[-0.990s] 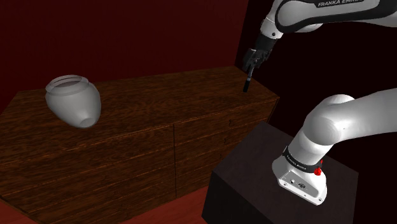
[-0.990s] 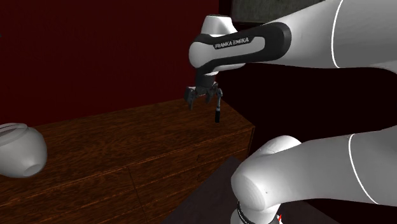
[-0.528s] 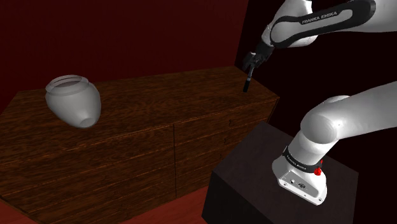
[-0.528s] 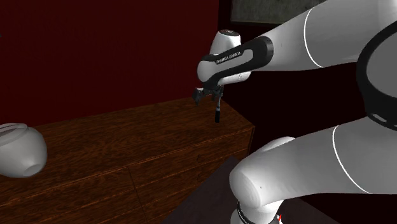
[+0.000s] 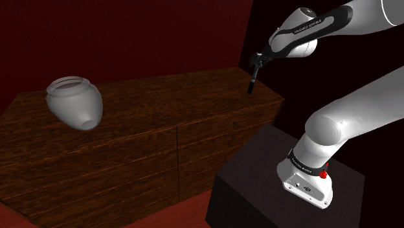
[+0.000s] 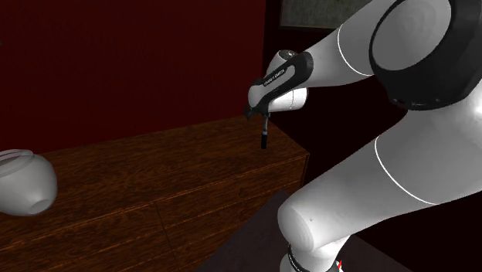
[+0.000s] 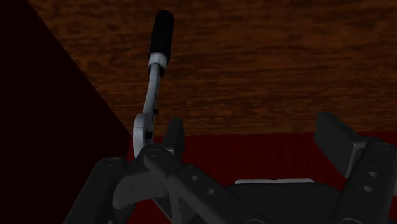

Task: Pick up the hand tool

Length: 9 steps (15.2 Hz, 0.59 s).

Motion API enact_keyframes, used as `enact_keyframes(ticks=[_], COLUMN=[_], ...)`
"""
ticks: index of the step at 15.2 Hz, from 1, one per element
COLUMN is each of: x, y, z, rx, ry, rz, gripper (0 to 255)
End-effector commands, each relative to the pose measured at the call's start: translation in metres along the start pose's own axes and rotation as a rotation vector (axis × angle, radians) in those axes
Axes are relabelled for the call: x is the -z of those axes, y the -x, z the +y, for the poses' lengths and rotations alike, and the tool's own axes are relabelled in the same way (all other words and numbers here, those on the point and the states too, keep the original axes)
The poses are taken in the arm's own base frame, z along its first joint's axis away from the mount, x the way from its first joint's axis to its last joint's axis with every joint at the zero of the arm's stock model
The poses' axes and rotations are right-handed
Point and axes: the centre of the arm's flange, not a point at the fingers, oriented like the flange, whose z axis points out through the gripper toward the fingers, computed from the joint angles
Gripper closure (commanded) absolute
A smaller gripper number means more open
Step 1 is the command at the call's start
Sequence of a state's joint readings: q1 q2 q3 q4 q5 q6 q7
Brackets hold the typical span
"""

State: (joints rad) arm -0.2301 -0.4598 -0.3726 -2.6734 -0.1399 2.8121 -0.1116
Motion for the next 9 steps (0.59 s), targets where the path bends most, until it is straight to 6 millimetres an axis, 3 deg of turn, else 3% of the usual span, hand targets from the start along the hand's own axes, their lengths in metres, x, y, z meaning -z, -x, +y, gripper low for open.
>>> enact_keyframes(ticks=[1,8,9], x=[-0.012,-0.047,-0.052], y=[-0.004,-0.023,-0.02], z=[0.017,0.08,0.08], rx=[-0.022,-0.098,-0.098], ry=[0.021,0.084,0.084], rz=[0.052,0.217,0.217], gripper=[0,0,0])
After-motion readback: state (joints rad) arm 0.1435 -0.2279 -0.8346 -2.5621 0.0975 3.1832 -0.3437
